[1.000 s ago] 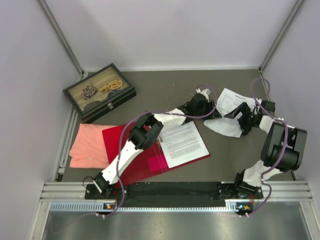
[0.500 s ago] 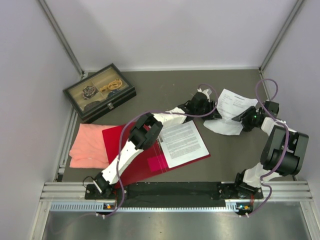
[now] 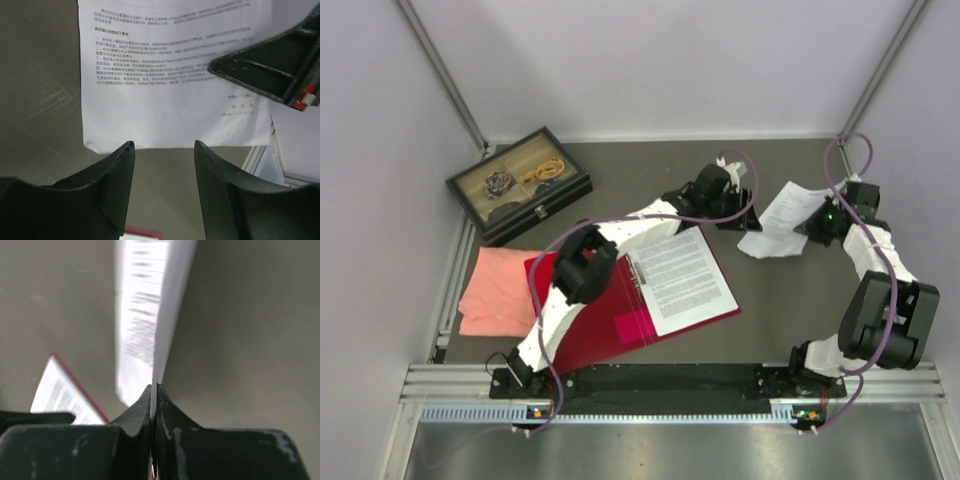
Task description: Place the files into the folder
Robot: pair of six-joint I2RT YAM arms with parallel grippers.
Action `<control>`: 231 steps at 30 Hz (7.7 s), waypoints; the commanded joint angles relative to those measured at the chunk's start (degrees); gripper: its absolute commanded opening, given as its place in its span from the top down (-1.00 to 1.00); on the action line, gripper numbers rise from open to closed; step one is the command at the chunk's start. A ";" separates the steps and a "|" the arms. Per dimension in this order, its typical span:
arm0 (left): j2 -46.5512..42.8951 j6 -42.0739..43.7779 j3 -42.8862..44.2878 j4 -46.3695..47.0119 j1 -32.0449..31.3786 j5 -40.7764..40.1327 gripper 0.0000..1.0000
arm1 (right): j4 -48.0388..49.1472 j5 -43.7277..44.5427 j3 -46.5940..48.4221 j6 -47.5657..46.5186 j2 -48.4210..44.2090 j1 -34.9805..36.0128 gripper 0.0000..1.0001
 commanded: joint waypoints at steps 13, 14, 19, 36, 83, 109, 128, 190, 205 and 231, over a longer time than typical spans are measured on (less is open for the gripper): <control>-62.34 6.80 -54.05 0.32 8.43 -11.95 -0.18 | -21.07 -1.61 22.64 -11.91 -12.57 42.30 1.00; -64.36 6.71 -55.65 -0.03 9.56 -12.74 -0.18 | -19.76 -3.63 23.26 -11.20 -13.01 44.06 1.00; -74.75 6.62 -60.67 -4.51 12.56 -15.56 -0.20 | -14.39 -14.89 19.05 -5.05 -16.09 44.08 1.00; -73.70 7.33 -60.68 -4.87 14.06 -13.10 -0.19 | -0.42 -25.44 -5.65 -3.64 -12.75 33.70 1.00; -72.38 6.27 -61.82 -3.11 15.29 -8.97 -0.18 | 10.31 -32.04 -6.80 -4.52 2.46 36.95 1.00; -72.47 6.27 -61.91 -3.11 15.55 -8.18 -0.18 | 3.81 -25.89 -4.52 -6.80 2.02 38.54 0.32; -74.93 8.38 -63.66 -6.80 17.39 -11.34 -0.20 | -19.94 12.79 9.11 -14.46 -4.92 42.04 -0.64; -94.53 -2.08 -77.64 -12.25 19.07 -22.77 -0.22 | 24.81 -24.48 31.52 10.86 37.01 59.45 -0.15; -95.41 -1.81 -77.82 -12.25 18.98 -24.09 -0.22 | 23.06 -24.48 23.45 11.04 27.43 62.53 -0.13; -74.85 -7.52 -69.56 -17.53 19.24 -28.40 -0.15 | 1.61 -1.10 16.49 41.71 14.85 63.94 0.38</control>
